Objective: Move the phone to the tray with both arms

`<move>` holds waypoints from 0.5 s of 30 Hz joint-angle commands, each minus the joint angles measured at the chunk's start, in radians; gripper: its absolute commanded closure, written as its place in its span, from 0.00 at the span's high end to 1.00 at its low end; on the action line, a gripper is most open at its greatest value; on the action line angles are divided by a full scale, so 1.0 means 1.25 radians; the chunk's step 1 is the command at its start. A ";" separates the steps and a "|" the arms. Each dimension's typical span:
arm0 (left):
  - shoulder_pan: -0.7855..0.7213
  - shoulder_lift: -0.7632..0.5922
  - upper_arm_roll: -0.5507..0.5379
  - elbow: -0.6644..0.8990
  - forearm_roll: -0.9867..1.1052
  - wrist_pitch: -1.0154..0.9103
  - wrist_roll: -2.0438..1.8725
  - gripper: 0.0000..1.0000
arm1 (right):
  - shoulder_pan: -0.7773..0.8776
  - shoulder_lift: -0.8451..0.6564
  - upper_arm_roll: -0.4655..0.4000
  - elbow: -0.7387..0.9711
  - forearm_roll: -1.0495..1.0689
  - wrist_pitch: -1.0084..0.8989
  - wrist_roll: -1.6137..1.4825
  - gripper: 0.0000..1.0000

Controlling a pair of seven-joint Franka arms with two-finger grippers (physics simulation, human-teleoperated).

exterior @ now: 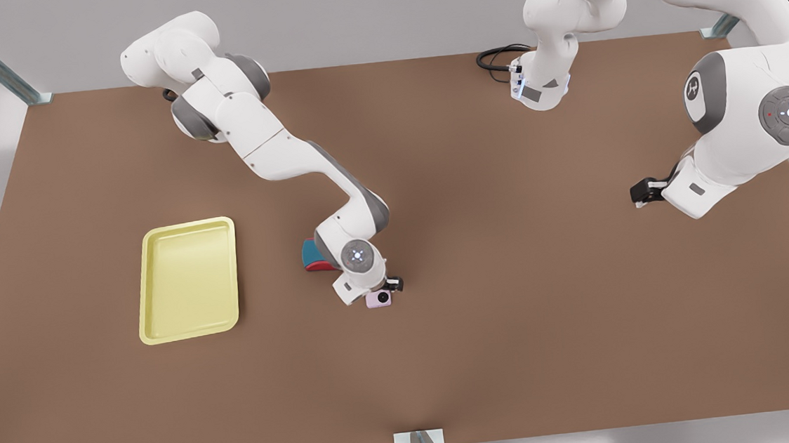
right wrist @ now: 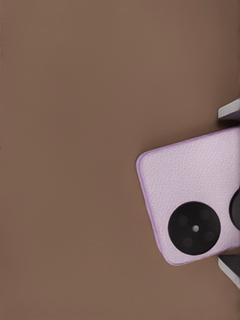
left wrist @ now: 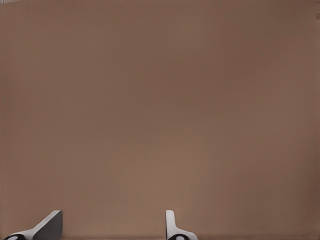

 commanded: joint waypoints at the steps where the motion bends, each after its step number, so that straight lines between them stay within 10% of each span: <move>1: 0.000 -0.002 0.000 0.000 0.000 0.000 0.034 1.00 | -0.001 -0.001 0.001 0.000 -0.015 0.005 0.020 1.00; 15: 0.001 -0.002 0.000 0.000 0.000 0.000 0.033 1.00 | -0.003 0.000 0.002 0.003 -0.009 0.004 0.010 0.83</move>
